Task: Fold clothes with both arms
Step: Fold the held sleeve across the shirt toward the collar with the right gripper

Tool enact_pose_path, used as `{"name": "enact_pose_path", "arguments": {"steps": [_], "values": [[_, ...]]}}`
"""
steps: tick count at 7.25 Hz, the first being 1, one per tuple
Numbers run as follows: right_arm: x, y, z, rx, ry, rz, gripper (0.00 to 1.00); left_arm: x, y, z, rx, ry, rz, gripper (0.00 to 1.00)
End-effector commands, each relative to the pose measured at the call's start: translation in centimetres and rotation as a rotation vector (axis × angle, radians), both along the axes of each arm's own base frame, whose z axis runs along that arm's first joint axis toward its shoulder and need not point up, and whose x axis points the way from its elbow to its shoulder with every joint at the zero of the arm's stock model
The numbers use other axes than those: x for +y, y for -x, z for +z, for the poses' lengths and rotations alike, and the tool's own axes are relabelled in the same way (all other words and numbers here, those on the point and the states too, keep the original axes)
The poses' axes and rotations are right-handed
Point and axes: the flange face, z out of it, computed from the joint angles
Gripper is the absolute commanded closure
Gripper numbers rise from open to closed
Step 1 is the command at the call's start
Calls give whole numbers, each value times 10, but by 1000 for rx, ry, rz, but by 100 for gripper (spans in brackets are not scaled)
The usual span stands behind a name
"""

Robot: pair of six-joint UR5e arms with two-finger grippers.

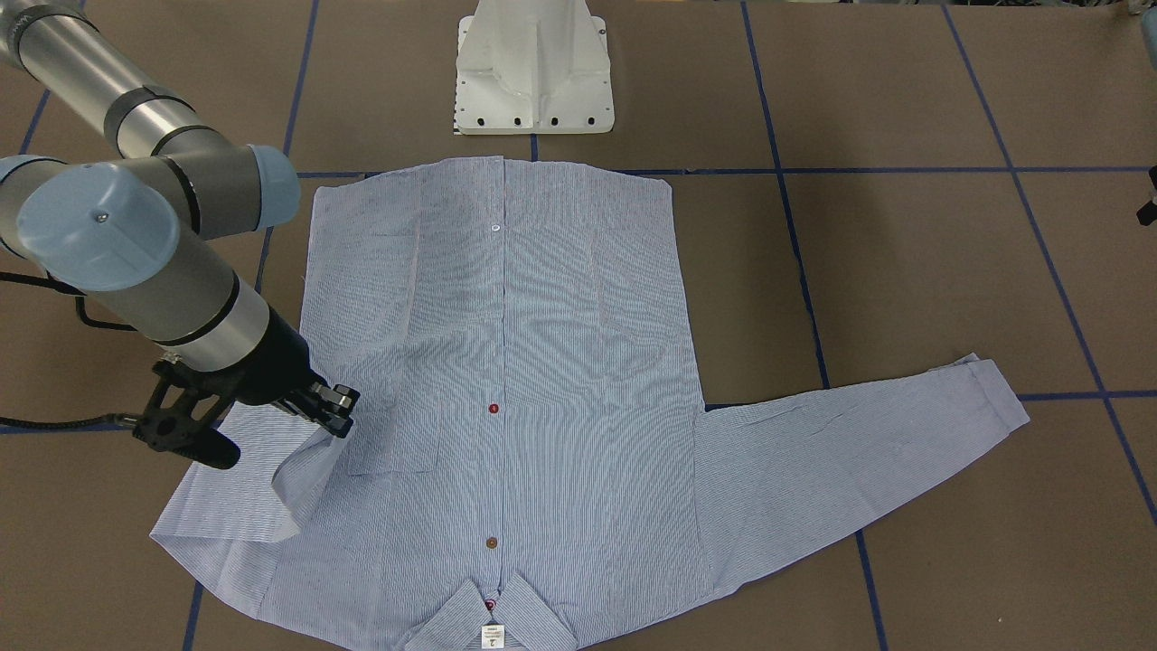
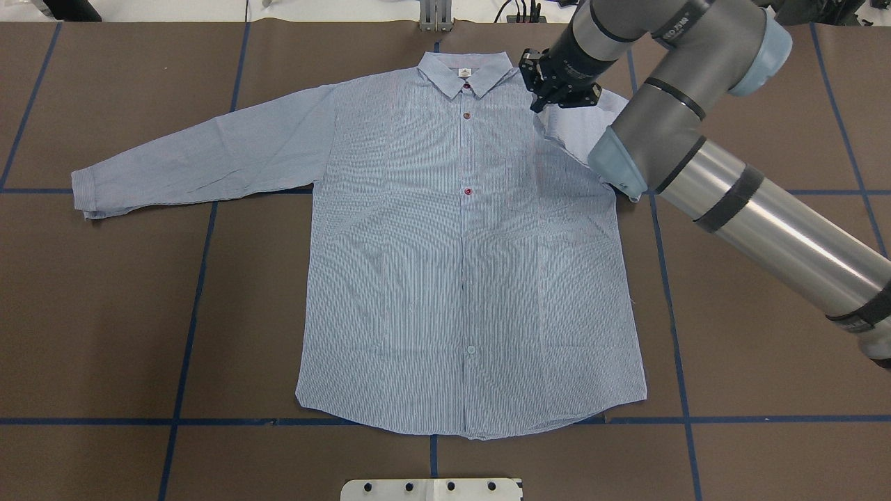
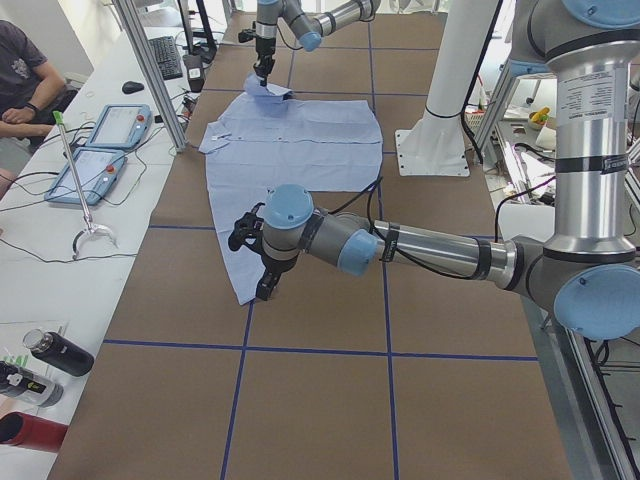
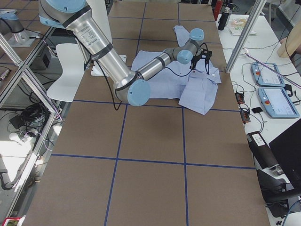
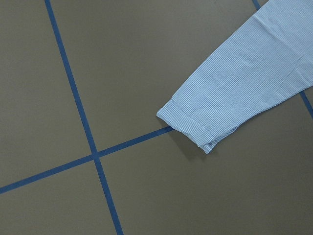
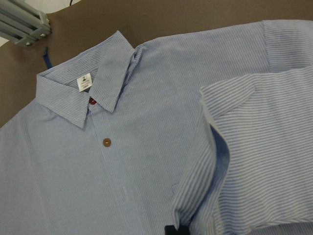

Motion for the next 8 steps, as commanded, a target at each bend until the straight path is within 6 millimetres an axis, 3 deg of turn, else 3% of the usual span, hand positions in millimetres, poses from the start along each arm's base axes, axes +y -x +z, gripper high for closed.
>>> {"name": "enact_pose_path", "arguments": {"steps": [1, 2, 4, 7, 8], "values": [[7, 66, -51, -1, -17, -4, 100, 1, 0, -3, 14, -1, 3, 0], [16, 84, -59, -6, -26, -22, 100, 1, 0, -4, 15, -2, 3, 0], [10, 110, -74, -27, -55, -31, 100, 1, 0, -6, 16, -3, 4, 0], [25, 151, -102, -42, -118, -30, 100, 2, 0, -10, 16, -8, 4, 0], [30, 158, -102, -40, -125, -32, 100, 2, 0, -10, 16, -7, 4, 0]]}}
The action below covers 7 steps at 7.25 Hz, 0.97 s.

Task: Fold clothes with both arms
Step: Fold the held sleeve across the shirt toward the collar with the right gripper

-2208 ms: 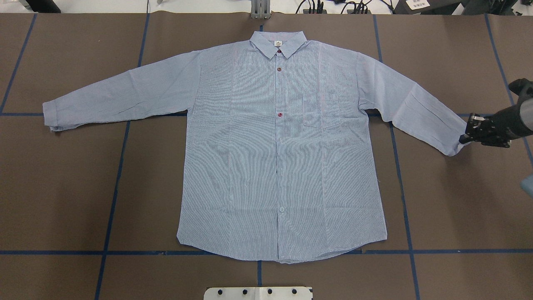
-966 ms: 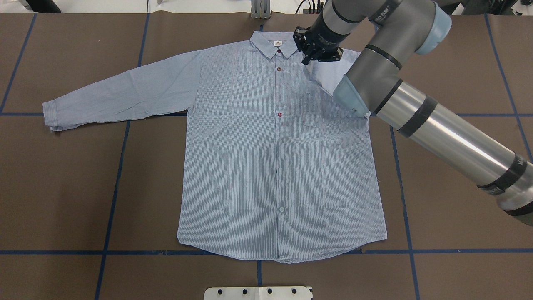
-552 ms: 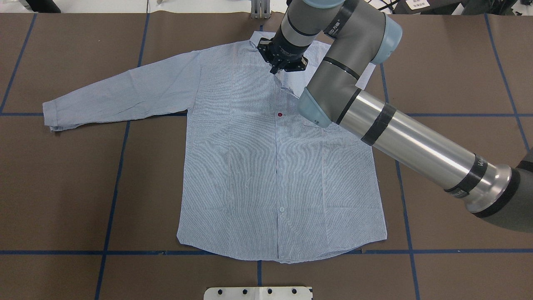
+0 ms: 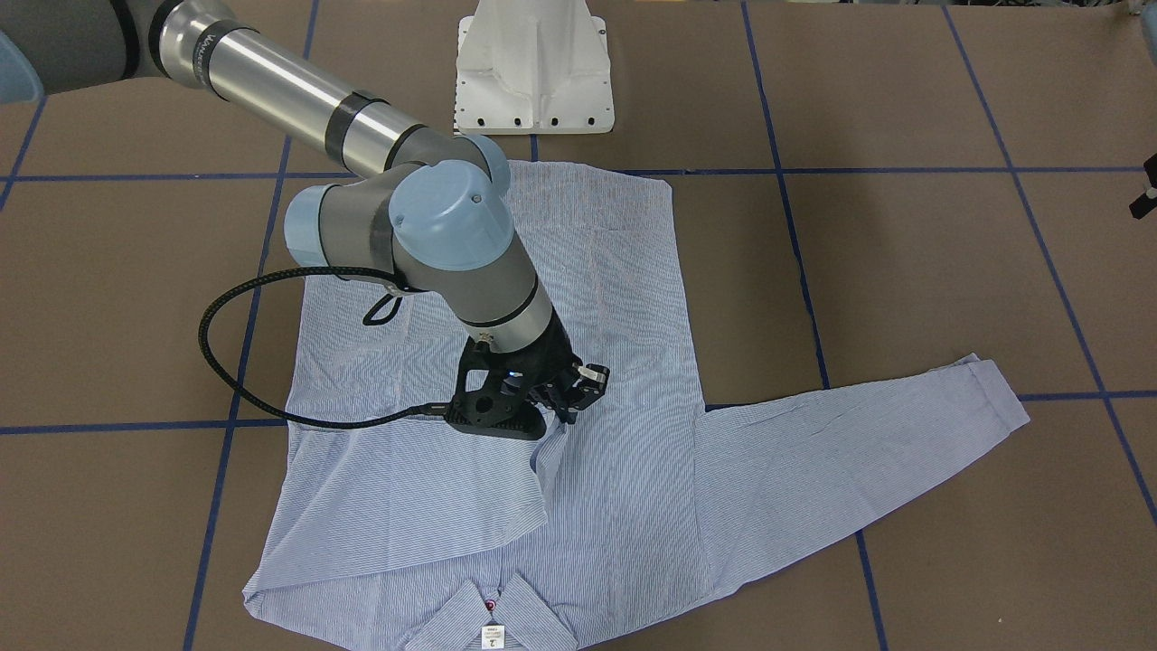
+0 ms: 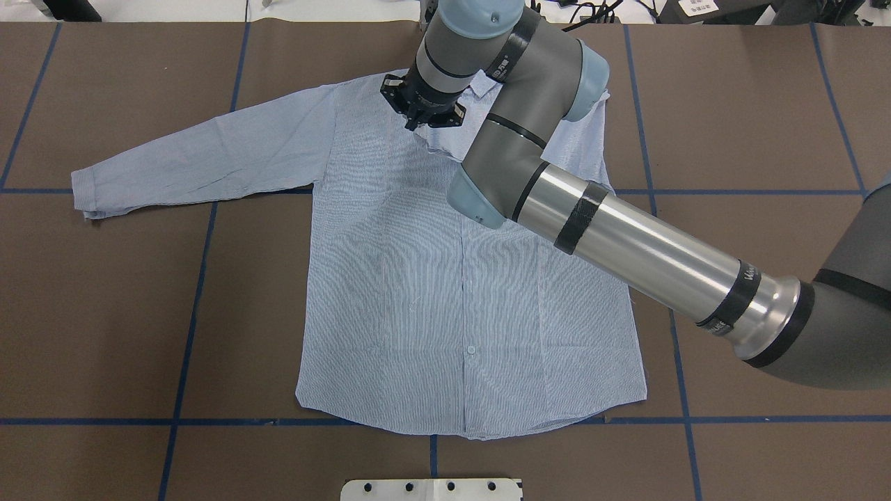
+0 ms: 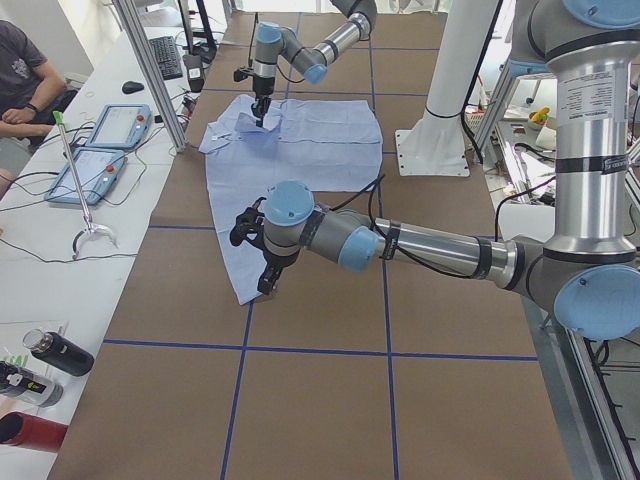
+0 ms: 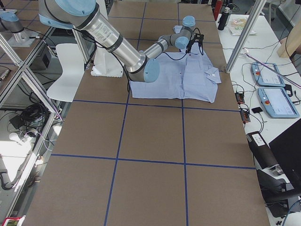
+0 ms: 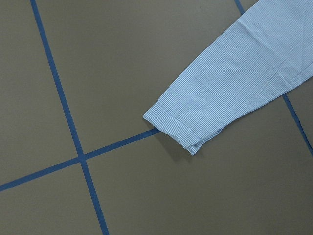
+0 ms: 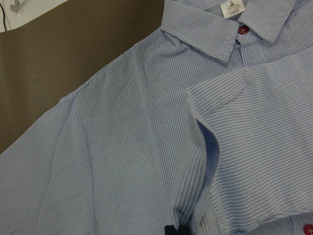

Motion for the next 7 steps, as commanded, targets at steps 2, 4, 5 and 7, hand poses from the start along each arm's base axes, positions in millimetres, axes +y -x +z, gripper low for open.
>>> {"name": "enact_pose_path", "arguments": {"steps": [2, 4, 5, 7], "values": [[6, 19, -2, -8, -31, 7, 100, 1, 0, 0, 0, 1, 0, 0], [3, 22, -8, -6, -31, 13, 1, 1, 0, 0, 0, 1, 0, 0], [4, 23, -15, -11, -34, 12, 0, 0, -1, -1, 0, -4, -1, 0], [5, 21, -38, -36, -29, 25, 0, -3, -5, -2, 4, -6, 0, 0]]}}
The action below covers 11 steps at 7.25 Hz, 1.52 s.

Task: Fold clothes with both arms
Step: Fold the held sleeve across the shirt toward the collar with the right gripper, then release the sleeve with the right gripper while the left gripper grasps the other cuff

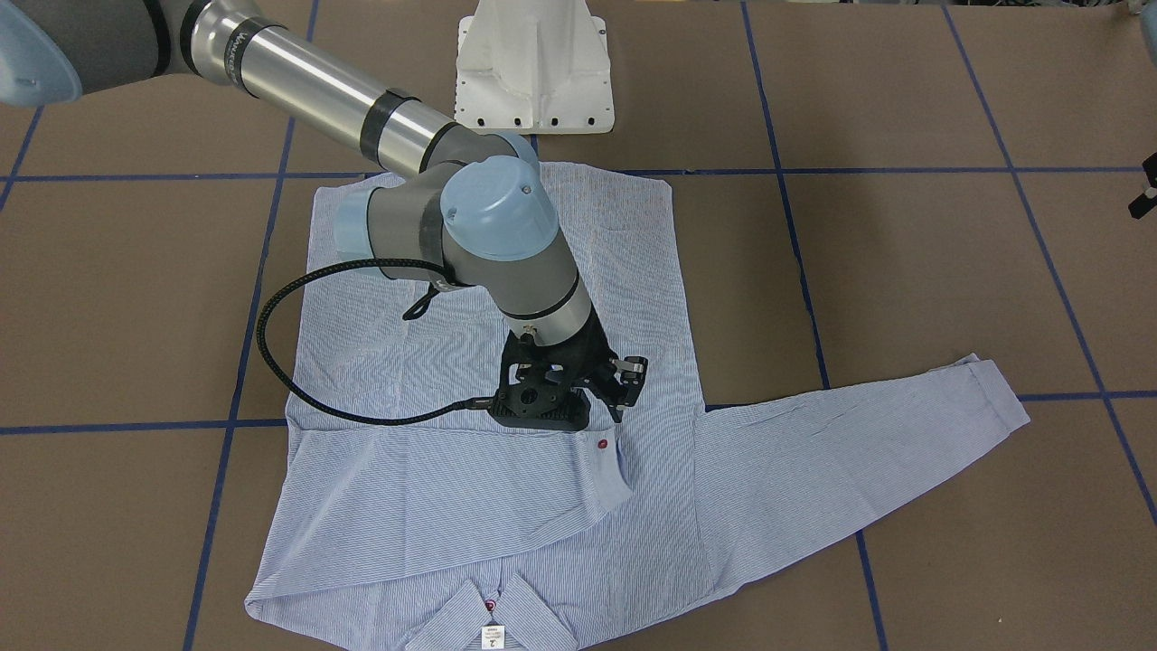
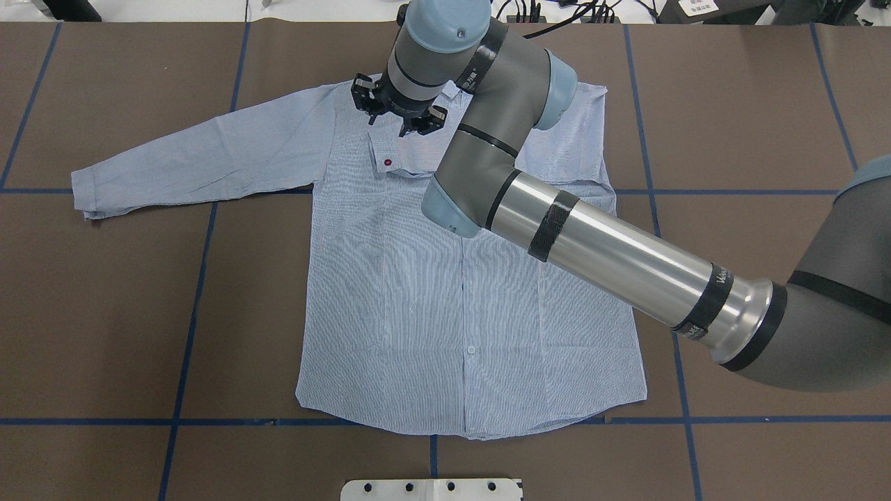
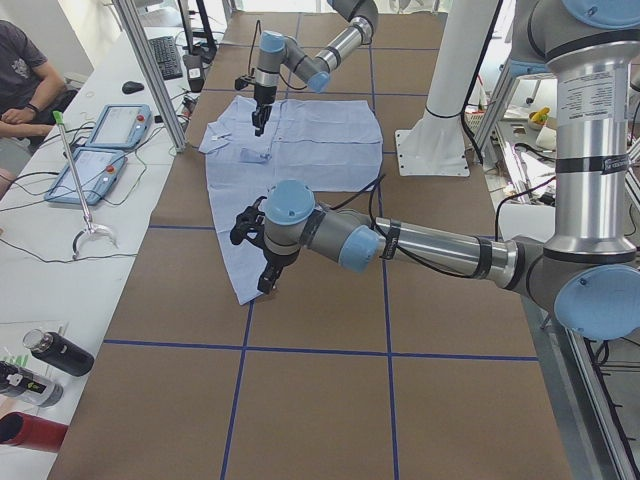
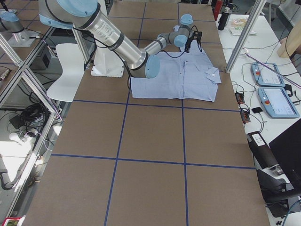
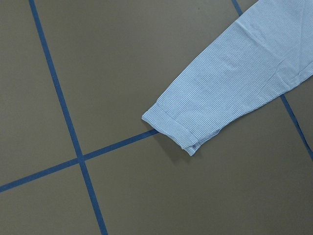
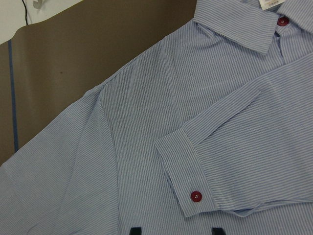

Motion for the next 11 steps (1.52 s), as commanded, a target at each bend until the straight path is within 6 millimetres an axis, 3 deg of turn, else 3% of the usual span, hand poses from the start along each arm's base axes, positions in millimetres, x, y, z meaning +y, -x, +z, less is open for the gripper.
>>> {"name": "enact_pose_path", "arguments": {"steps": [1, 2, 3, 4, 6, 7, 8, 9, 11], "values": [[1, -3, -20, -30, 30, 24, 0, -5, -8, 2, 11, 35, -10, 0], [-9, -14, -19, -33, 51, 47, 0, -20, -29, 9, 22, 90, -21, 0], [-22, -27, 4, -8, 114, 80, 0, -24, -39, 32, 39, 142, -48, 0], [-26, -60, 49, -1, 135, 83, 0, -30, -70, 45, 68, 212, -82, 0], [-43, -133, 102, -5, 212, 69, 0, -29, -117, 79, 144, 275, -124, 0], [-52, -156, 134, 13, 236, 95, 0, -44, -149, 93, 173, 320, -126, 0], [-47, -191, 166, 33, 192, 89, 0, -53, -171, 96, 200, 370, -141, 0], [-43, -219, 190, 48, 157, 74, 0, -60, -183, 101, 182, 390, -171, 1], [-46, -237, 208, 62, 167, 89, 0, -65, -195, 120, 164, 382, -178, 15]]}}
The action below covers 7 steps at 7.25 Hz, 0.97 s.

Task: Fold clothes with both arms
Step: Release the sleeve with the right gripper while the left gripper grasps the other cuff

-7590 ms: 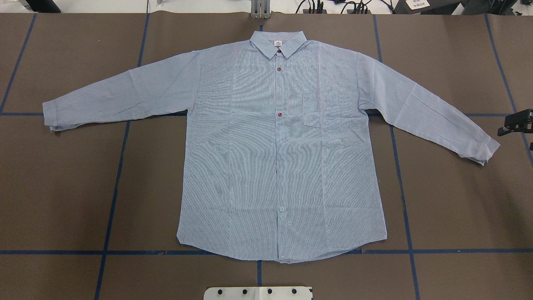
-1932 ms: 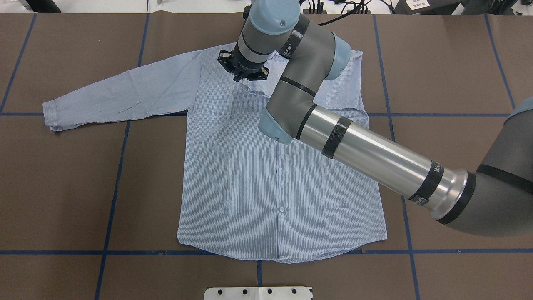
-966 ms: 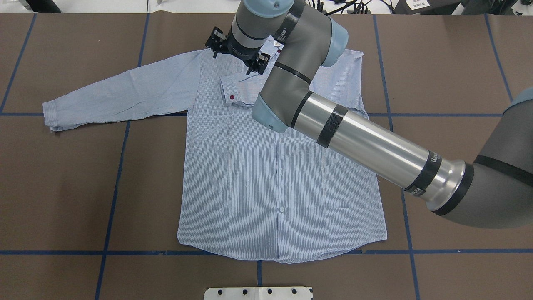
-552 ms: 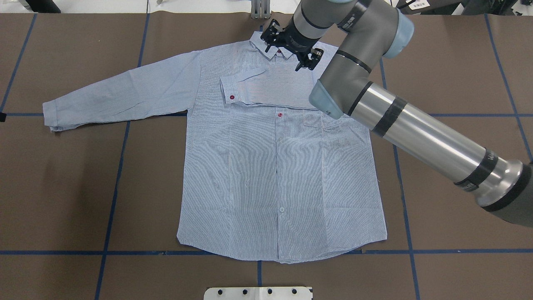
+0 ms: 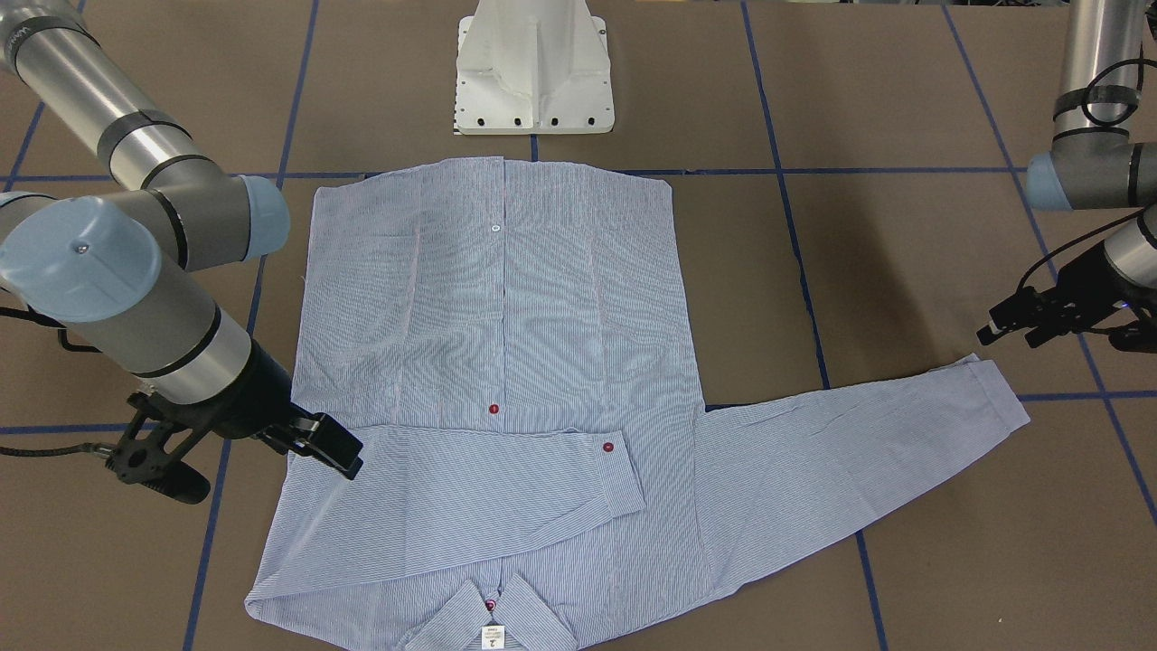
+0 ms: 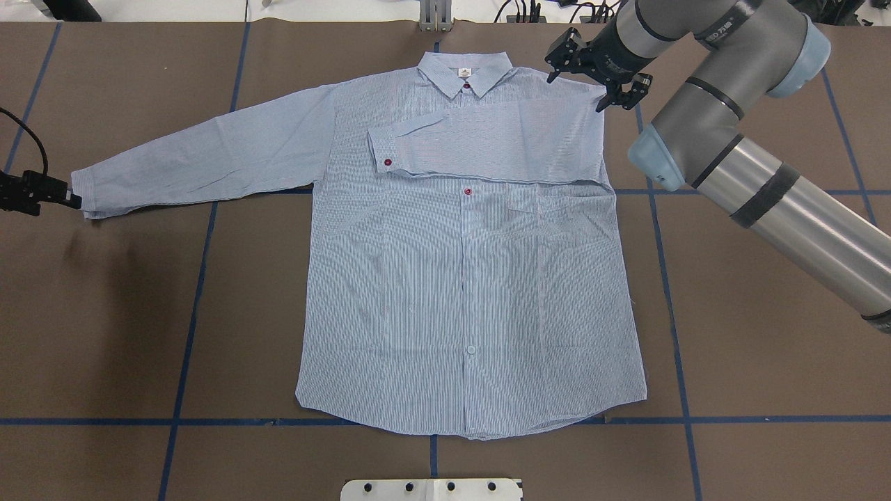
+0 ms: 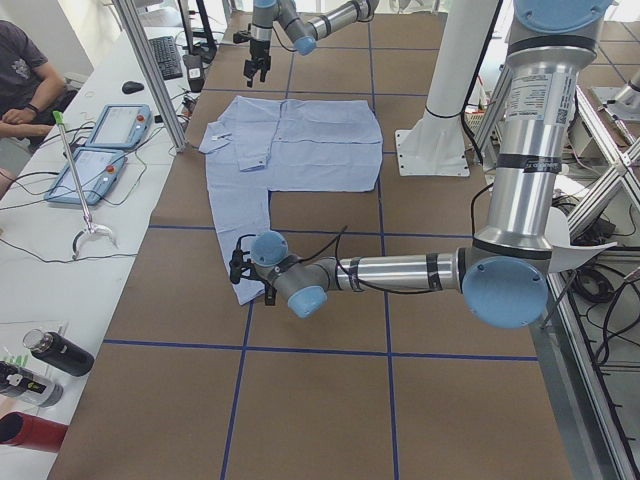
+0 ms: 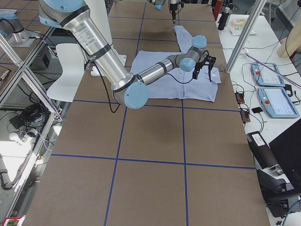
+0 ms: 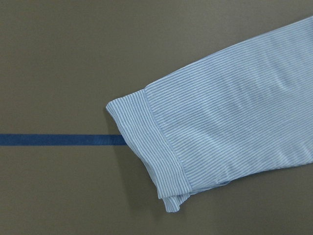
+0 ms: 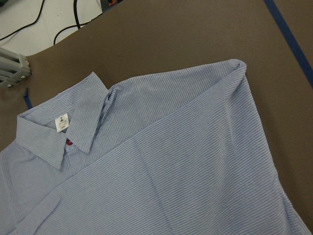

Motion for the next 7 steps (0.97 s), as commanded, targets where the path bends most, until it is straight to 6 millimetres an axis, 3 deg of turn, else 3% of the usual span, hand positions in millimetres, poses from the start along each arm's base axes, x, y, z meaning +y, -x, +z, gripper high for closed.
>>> {"name": "enact_pose_path", "arguments": {"steps": [1, 3, 4, 5, 7], "values": [[2, -25, 21, 13, 4, 16, 0, -3, -15, 14, -6, 0, 9, 18], [7, -41, 32, 20, -5, 31, 0, -9, -29, 3, 6, 6, 13, 20], [11, -46, 37, 23, -4, 34, 0, -9, -37, 1, 10, 15, 17, 26], [12, -48, 35, 23, -10, 41, 0, -9, -38, 1, 9, 16, 19, 45], [29, -60, 42, 19, -19, 43, 0, -11, -39, 2, 8, 15, 20, 54]]}}
